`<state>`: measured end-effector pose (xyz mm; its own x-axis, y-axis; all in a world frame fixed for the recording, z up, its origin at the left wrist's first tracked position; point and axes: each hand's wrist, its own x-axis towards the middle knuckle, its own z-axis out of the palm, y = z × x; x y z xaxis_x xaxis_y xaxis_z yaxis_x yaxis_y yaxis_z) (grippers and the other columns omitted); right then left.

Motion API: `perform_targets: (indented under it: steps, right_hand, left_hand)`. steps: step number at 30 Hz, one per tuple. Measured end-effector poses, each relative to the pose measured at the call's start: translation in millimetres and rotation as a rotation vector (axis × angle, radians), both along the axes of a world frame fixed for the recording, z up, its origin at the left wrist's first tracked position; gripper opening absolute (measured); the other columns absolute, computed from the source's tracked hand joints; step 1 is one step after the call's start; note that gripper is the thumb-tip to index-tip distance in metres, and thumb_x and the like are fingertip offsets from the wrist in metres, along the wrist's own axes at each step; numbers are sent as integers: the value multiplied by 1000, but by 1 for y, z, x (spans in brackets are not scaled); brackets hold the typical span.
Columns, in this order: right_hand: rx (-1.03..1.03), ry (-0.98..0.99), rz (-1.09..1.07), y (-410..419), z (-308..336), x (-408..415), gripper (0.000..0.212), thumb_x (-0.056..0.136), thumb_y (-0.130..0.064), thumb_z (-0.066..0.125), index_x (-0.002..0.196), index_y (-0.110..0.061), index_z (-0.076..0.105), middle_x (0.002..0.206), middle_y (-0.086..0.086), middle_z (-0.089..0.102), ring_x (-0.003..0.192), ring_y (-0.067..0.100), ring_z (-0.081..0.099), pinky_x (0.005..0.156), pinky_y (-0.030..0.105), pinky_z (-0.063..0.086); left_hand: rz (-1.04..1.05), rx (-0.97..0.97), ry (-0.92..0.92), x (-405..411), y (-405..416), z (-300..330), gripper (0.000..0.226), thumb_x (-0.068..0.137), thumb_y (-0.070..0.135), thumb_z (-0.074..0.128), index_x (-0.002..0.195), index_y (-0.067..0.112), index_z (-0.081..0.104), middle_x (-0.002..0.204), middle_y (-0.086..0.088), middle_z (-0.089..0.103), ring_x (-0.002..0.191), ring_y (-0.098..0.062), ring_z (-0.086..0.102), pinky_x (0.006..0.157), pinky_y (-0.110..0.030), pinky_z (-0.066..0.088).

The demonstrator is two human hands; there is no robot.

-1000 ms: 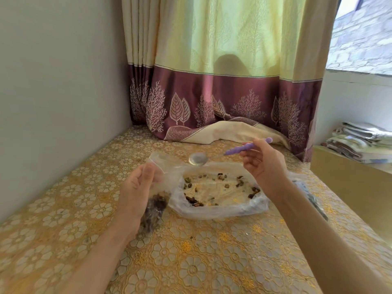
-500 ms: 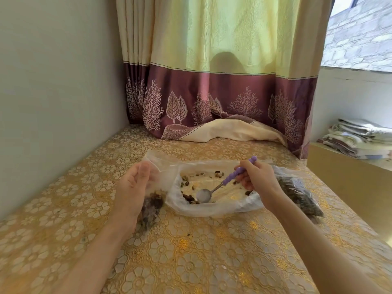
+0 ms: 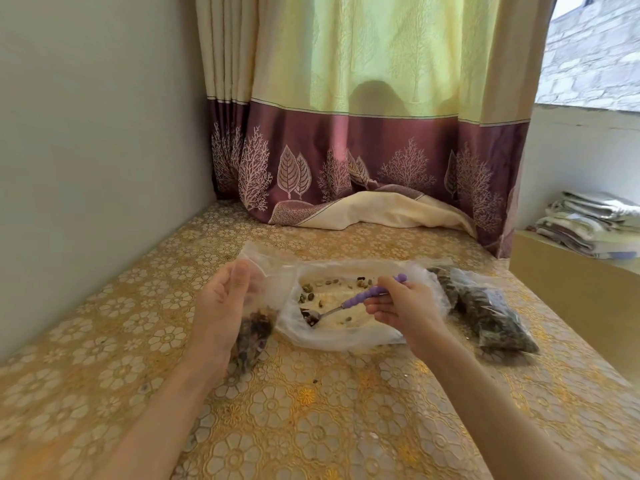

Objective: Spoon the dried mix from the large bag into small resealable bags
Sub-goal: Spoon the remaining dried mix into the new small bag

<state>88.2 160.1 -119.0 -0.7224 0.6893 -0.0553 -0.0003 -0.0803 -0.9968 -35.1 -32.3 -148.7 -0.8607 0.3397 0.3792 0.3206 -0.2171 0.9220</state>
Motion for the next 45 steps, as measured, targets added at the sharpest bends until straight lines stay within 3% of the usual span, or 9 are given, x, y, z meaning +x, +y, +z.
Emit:
perform_targets:
  steps: [10,17,28,35,39,41,45]
  right_hand:
    - [-290,-7,30,2,-7,-1,24,94,-6,46,75,2,59,64,16,71,48,13,65,44,18,52]
    - [-275,43,-24,7,2,6,31,93,-4,43,68,1,60,64,15,71,48,12,60,43,17,50]
    - [-179,246,-80,12,58,10,27,93,-11,48,72,0,62,59,9,66,44,9,57,39,16,43]
    - [-2,256,133,-18,77,2,28,95,-12,48,75,-2,64,60,6,69,48,8,60,44,15,47]
    - [251,284,277,-41,80,-1,26,94,-7,49,73,-1,65,62,4,71,51,8,60,47,16,49]
    - [374,299,325,-47,79,-2,25,94,-7,49,76,-4,66,69,6,73,54,10,61,49,18,50]
    - [452,297,374,-48,77,-3,25,94,-1,43,81,-6,64,79,8,75,59,13,60,51,20,50]
  left_hand:
    - [-4,-12,19,0,-1,1,36,83,58,45,64,32,62,90,2,68,94,-22,62,94,-45,47]
    - [-14,-20,6,3,-1,4,35,84,56,44,66,32,62,97,-4,69,97,-25,63,91,-53,48]
    - [-7,-33,0,5,0,3,33,83,53,45,66,32,63,87,-1,69,93,-20,64,91,-44,49]
    - [5,-46,-13,5,1,4,33,81,58,45,68,37,65,87,4,69,91,-15,65,85,-35,51]
    - [-9,-14,-73,7,2,5,36,75,61,48,80,33,70,88,2,71,91,-22,65,87,-46,51]
    - [-25,16,-85,7,1,6,39,75,58,49,85,27,70,91,4,71,95,-25,64,87,-44,50]
    - [-35,25,-68,7,-1,7,39,79,53,48,93,23,68,96,1,71,95,-25,64,88,-49,50]
